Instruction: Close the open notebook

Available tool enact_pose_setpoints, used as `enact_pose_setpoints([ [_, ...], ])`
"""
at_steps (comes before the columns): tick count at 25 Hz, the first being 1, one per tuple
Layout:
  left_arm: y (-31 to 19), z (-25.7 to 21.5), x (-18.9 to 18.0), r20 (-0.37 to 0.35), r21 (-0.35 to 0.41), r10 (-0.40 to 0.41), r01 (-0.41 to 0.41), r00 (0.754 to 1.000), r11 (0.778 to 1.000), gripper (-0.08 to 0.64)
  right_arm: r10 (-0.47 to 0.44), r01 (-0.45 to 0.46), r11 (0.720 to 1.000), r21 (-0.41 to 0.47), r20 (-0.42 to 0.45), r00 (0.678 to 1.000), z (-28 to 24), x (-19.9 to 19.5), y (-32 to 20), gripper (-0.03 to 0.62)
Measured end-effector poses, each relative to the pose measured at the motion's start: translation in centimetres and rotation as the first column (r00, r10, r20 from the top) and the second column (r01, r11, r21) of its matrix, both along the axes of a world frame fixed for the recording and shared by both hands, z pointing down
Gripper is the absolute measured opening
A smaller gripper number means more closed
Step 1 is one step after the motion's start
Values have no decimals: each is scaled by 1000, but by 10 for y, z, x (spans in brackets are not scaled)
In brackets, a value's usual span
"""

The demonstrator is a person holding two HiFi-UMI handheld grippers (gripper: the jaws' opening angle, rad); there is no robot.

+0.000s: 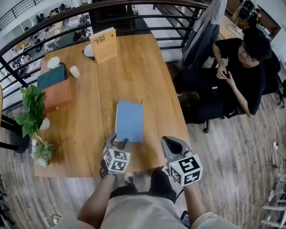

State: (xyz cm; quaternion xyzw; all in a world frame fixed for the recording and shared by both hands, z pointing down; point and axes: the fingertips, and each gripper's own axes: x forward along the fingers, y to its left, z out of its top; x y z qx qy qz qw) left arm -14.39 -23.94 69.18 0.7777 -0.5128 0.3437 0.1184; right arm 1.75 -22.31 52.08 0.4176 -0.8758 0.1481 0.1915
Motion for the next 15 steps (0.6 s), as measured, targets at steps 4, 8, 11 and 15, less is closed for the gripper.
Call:
enact_pose_setpoints([
  [4, 0, 12, -6, -7, -22, -19, 19, 1000, 1000, 236, -5, 5, 1000, -7, -4, 1000, 2, -1, 1, 0],
  [8, 0, 20, -6, -5, -34, -24, 24, 1000, 999, 238, -2, 2, 1000, -13, -11, 1000, 4, 3, 3, 0],
  [11, 0, 21, -5, 7, -28, -27, 27, 1000, 999, 239, 1, -1, 1000, -16, -13, 1000, 5, 6, 4, 0],
  [15, -1, 21, -7, 27, -23, -29, 29, 999, 999, 250, 2, -3, 1000, -18, -14, 1000, 6, 7, 5, 0],
])
